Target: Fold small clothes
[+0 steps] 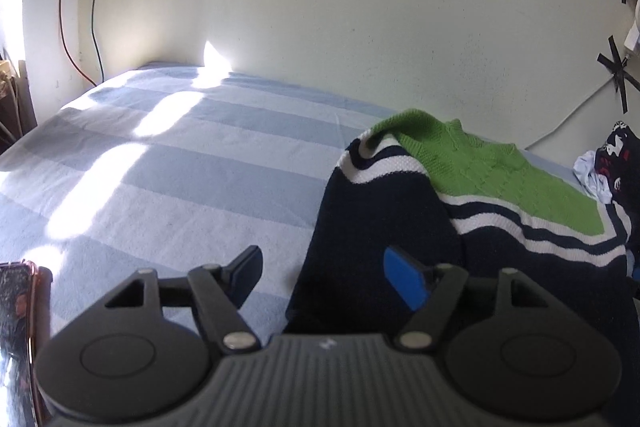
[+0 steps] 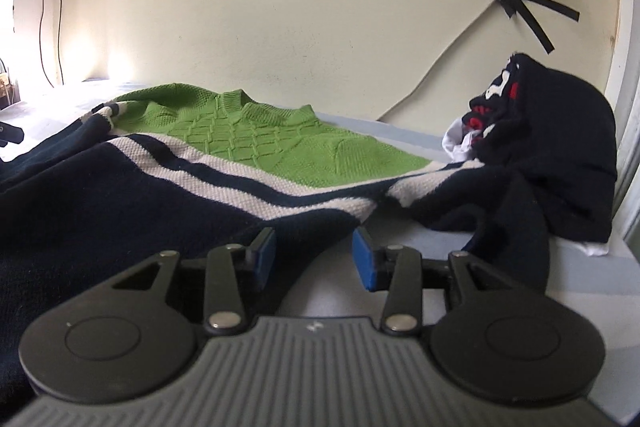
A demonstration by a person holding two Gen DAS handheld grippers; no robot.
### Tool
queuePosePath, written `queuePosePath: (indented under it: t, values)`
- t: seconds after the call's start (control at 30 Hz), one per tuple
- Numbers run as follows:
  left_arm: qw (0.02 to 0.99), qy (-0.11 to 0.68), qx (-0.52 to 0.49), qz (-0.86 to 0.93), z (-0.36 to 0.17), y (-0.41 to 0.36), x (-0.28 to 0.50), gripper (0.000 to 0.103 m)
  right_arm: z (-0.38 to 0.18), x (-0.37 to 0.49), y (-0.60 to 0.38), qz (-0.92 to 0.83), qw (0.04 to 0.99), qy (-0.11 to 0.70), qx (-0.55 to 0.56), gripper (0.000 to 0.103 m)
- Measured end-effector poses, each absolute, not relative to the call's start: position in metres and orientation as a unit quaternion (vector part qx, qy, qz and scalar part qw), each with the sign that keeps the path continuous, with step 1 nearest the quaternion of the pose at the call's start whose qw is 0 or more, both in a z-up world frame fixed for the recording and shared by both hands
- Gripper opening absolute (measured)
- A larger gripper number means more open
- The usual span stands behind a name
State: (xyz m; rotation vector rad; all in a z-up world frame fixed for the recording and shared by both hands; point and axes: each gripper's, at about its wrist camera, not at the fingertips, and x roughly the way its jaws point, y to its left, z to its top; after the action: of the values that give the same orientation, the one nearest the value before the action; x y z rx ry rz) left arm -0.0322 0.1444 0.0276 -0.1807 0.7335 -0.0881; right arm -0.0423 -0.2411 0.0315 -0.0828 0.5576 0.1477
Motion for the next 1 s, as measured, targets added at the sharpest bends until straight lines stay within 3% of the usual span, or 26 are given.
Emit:
queuePosePath:
  t: [0.07, 0.1, 0.13, 0.2, 0.23, 0.37, 0.53, 0.67, 0.7, 0.73, 0.8, 1.0]
  values:
    - [0.92, 0.379, -0.089, -0.043, 0.022, 0.143, -0.023, 0.068, 0.024, -0.04, -0.243, 0.071, 0.955, 0.289, -0.01, 0.046]
    - [0.917, 0.387, -0.089, -0.044, 0.019, 0.141, -0.021, 0.062, 0.023, -0.038, -0.246, 0.07, 0.952, 0.296, 0.003, 0.046]
    - [0.92, 0.382, -0.077, -0.039, 0.017, 0.137, -0.022, 0.048, 0.024, -0.039, -0.249, 0.066, 0.954, 0.291, 0.017, 0.048]
    - [0.926, 0.376, -0.038, -0.025, 0.015, 0.125, -0.025, 0.012, 0.022, -0.04, -0.259, 0.062, 0.953, 0.292, 0.06, 0.05]
    - [0.929, 0.37, -0.023, -0.018, 0.015, 0.12, -0.027, 0.005, 0.022, -0.04, -0.264, 0.06, 0.951, 0.293, 0.081, 0.05]
    - [0.937, 0.347, -0.02, 0.005, 0.026, 0.137, -0.024, 0.005, 0.019, -0.039, -0.279, 0.05, 0.944, 0.292, 0.142, 0.05]
    - [0.941, 0.308, -0.025, 0.14, 0.058, 0.192, 0.019, 0.006, 0.019, -0.039, -0.275, 0.05, 0.947, 0.293, 0.122, 0.05]
    - [0.939, 0.31, -0.059, 0.137, 0.073, 0.196, 0.026, 0.007, 0.019, -0.04, -0.279, 0.049, 0.947, 0.291, 0.129, 0.05]
    - [0.945, 0.302, -0.054, 0.115, 0.076, 0.188, 0.017, 0.014, 0.019, -0.04, -0.279, 0.048, 0.947, 0.291, 0.131, 0.05]
    - [0.948, 0.299, -0.045, 0.102, 0.076, 0.18, 0.008, 0.027, 0.019, -0.04, -0.279, 0.047, 0.946, 0.291, 0.132, 0.05]
    - [0.952, 0.298, -0.031, 0.069, 0.072, 0.164, -0.014, 0.036, 0.019, -0.04, -0.278, 0.047, 0.946, 0.292, 0.131, 0.05]
    - [0.935, 0.352, -0.021, -0.03, 0.038, 0.127, -0.103, 0.04, 0.019, -0.04, -0.279, 0.052, 0.945, 0.291, 0.136, 0.052]
